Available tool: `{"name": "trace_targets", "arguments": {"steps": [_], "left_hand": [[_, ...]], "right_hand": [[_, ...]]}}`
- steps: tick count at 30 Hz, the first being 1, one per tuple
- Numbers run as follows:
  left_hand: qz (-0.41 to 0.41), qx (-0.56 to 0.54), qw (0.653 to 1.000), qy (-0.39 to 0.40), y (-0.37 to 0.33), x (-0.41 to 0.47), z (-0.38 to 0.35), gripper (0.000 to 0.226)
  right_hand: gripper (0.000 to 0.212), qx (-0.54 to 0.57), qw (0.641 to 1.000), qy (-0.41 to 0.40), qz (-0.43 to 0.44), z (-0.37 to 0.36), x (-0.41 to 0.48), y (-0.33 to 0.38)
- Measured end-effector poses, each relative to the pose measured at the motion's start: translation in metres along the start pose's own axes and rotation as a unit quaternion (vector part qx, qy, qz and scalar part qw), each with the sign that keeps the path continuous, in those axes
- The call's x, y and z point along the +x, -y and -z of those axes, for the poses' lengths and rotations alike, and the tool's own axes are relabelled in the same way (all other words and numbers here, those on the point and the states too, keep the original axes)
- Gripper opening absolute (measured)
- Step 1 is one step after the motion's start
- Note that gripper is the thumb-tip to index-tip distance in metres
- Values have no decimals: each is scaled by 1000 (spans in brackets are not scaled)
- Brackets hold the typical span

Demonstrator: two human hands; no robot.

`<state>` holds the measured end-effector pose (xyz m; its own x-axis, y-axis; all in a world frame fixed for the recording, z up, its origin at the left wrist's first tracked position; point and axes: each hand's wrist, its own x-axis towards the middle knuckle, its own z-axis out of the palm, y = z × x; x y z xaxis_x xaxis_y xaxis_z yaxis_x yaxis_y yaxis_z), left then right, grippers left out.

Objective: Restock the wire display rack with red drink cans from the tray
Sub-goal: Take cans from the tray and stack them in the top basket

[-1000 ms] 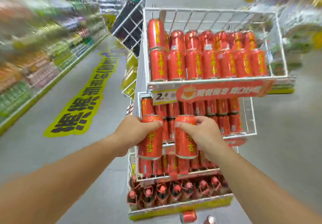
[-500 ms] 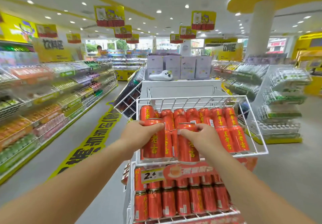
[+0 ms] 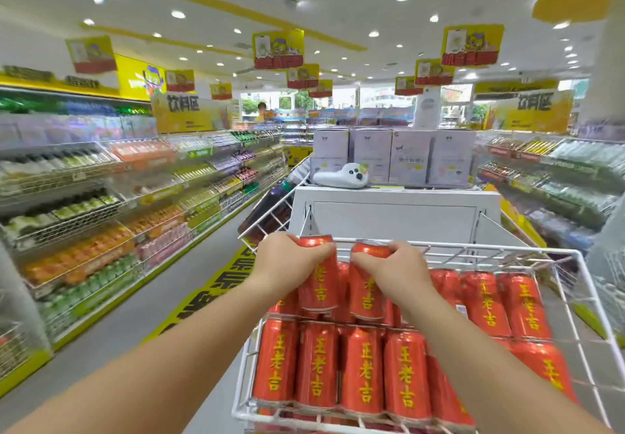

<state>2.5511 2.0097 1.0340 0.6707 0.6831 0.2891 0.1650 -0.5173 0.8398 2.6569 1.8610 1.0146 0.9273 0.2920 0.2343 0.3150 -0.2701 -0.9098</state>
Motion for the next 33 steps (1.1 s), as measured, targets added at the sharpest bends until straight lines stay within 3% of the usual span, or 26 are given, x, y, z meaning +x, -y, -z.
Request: {"name": "trace_targets", "arguments": {"steps": [2, 6, 8, 10, 12, 16, 19, 22, 27, 30, 33], "left_hand": [[-29, 31, 999, 15, 4, -4, -7, 38], [-40, 73, 996, 0, 12, -6, -13, 35], [-33, 71, 997, -2, 14, -4, -17, 48], [-44, 98, 994, -2, 14, -2, -22, 45], [-73, 148, 986, -17, 15, 3, -24, 41], [-128, 196, 972, -34, 21, 13, -22, 53], [-165, 290, 941, -62, 28, 10, -27, 57], [-144, 370, 912, -103, 36, 6, -35, 69], [-117, 403, 901, -113, 45, 5, -44, 73], [-117, 403, 901, -113, 50, 4, -48, 74], [-127, 409, 898, -99, 55, 3, -49, 75]], "right_hand": [[41, -22, 1000, 4, 21, -7, -1, -4], [40, -38, 999, 4, 10, -9, -3, -12], [58, -17, 1000, 1, -14, -9, 1, -16], [69, -7, 999, 7, -38, -10, 6, -18], [73, -9, 998, 24, -50, -13, 11, -22], [77, -1, 999, 32, -41, -18, 12, -29], [81, -13, 999, 27, -25, -18, 11, -31], [73, -66, 997, 25, -13, -18, 9, -33], [32, -55, 996, 62, -20, -14, 6, -35], [26, -38, 998, 54, -19, -14, 4, -42], [40, -18, 998, 56, -12, -12, -1, -47]]}}
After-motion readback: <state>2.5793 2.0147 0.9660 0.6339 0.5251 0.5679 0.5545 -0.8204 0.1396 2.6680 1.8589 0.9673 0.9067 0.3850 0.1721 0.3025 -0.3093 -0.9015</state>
